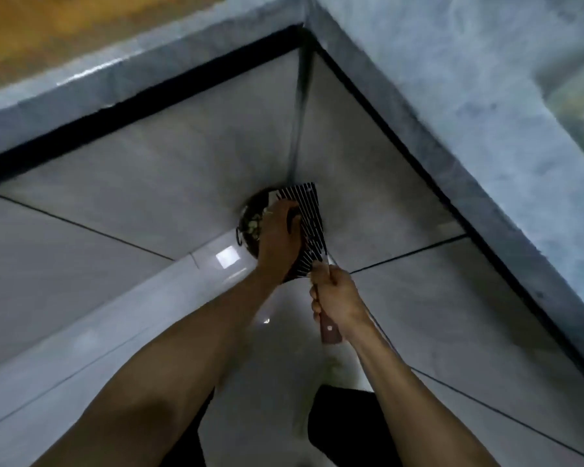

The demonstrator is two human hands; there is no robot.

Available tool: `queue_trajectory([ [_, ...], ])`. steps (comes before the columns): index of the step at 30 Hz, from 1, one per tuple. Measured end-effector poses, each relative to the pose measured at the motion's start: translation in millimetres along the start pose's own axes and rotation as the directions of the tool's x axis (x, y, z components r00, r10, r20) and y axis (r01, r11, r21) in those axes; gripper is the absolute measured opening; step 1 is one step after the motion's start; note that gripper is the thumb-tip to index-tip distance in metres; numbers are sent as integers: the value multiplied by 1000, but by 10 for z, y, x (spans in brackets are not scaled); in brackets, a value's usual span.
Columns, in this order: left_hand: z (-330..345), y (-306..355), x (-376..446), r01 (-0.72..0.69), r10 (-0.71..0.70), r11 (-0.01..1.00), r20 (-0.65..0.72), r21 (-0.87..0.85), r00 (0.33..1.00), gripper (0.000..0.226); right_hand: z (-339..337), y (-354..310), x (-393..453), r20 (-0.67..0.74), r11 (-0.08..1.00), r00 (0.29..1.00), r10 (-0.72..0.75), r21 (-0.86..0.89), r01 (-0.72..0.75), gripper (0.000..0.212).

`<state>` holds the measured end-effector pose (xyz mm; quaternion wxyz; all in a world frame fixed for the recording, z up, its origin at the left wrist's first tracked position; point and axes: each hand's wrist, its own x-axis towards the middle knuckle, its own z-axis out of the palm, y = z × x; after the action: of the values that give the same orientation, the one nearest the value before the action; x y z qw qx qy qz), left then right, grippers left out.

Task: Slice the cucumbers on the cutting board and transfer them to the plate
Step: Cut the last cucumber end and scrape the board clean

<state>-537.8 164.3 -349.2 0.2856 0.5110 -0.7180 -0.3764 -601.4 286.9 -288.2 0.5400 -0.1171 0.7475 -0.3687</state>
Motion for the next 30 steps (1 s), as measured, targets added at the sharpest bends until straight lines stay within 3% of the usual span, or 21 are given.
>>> queue_trajectory([
  [6, 756, -890, 367, -62, 61, 998, -49, -4, 997, 16, 66, 530, 1159, -29, 997, 997, -71, 8, 71, 35],
  [11, 972, -1295, 537, -147, 151, 988, -78, 51, 985, 11, 169, 747, 1566, -39, 983, 983, -178, -63, 175, 38],
  [13, 958, -1485, 590, -144, 151, 979, -36, 145, 988, 12, 156, 788, 1616, -39, 976, 980, -194, -112, 189, 38],
  [16, 794, -1749, 659, -27, -3, 888, 64, 459, 998, 21, 93, 785, 1635, -44, 959, 977, -209, -205, 196, 37],
  [18, 656, -1739, 666, 0, -67, 865, 116, 501, 991, 33, 70, 737, 1642, -60, 957, 977, -207, -221, 189, 36],
  [19, 609, -1686, 663, -24, -44, 880, 131, 474, 990, 38, 73, 701, 1646, -66, 956, 976, -207, -224, 188, 37],
  [21, 574, -1566, 612, -230, 142, 867, 222, 442, 964, 53, 101, 622, 1647, -68, 957, 977, -202, -228, 181, 38],
  [23, 582, -1507, 478, -448, 282, 785, 398, 428, 873, 69, 133, 550, 1637, -71, 956, 978, -195, -235, 174, 37],
  [25, 532, -1548, 395, -459, 171, 723, 511, 516, 843, 76, 157, 482, 1604, -73, 955, 978, -197, -239, 174, 37],
  [28, 337, -1613, 418, -261, -193, 570, 436, 779, 879, 65, 147, 400, 1498, -79, 955, 975, -206, -235, 182, 38],
  [29, 259, -1570, 418, -240, -230, 542, 416, 806, 880, 65, 136, 376, 1460, -82, 956, 976, -203, -233, 179, 38],
  [30, 207, -1523, 411, -252, -176, 575, 419, 778, 891, 70, 127, 356, 1420, -80, 958, 978, -191, -234, 168, 38],
])
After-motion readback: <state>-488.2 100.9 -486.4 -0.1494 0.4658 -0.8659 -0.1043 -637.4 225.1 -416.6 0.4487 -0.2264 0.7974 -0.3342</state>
